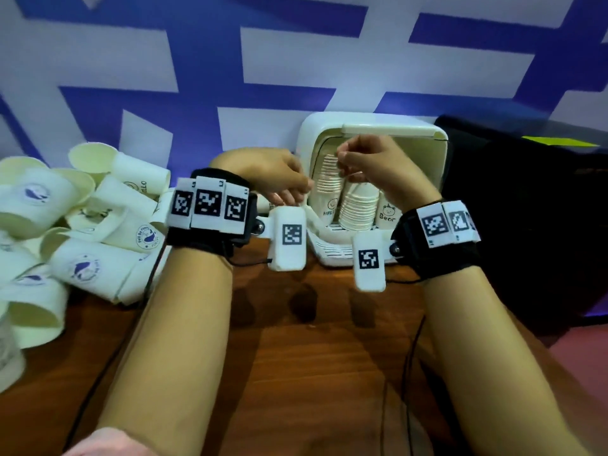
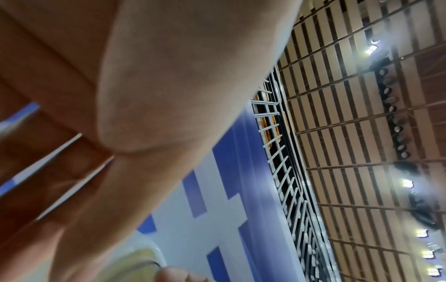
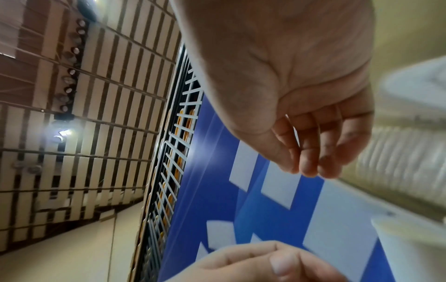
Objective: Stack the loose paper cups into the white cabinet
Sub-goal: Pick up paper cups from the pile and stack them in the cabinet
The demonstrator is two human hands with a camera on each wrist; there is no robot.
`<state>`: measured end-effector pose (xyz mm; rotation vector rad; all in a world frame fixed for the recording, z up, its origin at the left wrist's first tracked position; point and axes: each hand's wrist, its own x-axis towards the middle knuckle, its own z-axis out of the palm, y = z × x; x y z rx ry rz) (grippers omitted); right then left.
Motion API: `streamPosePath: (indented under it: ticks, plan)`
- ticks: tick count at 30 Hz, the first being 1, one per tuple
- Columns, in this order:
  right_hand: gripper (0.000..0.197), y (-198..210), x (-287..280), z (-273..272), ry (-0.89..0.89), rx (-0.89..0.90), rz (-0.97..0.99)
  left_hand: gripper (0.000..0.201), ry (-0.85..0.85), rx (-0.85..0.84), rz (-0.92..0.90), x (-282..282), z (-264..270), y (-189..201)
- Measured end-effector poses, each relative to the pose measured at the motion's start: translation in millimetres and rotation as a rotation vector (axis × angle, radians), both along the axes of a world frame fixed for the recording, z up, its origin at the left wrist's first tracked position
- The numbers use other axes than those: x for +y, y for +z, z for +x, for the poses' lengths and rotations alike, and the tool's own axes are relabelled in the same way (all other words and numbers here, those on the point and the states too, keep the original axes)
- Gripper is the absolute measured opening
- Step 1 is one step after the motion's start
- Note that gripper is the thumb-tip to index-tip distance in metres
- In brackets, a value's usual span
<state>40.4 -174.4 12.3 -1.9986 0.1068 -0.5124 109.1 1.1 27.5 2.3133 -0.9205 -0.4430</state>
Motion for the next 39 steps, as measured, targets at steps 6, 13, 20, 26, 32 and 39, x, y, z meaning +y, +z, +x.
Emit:
streamPosePath:
  ticks: [6, 13, 20, 26, 32, 39]
  plan:
    - [0.007, -19, 66, 21, 0.158, 0.071, 0.020, 0.039, 0.339, -0.292, 0.204, 74, 23, -9]
    - [0.017, -34, 104, 61, 0.198, 0.309, 0.193, 0.053, 0.487, -0.162, 0.048, 97, 53, -24]
    - [0.021, -55, 117, 88, 0.151, 0.472, 0.471, 0.057, 0.502, -0.117, 0.107, 90, 61, -37]
    - [0.021, -72, 115, 94, 0.210, 0.483, 0.514, 0.067, 0.571, -0.068, 0.119, 83, 64, -44]
    - [0.045, -78, 131, 92, 0.302, 0.458, 0.582, 0.072, 0.556, 0.009, 0.122, 79, 65, -46]
    - [0.043, -84, 125, 94, 0.306, 0.482, 0.663, 0.063, 0.572, -0.063, 0.201, 81, 67, -50]
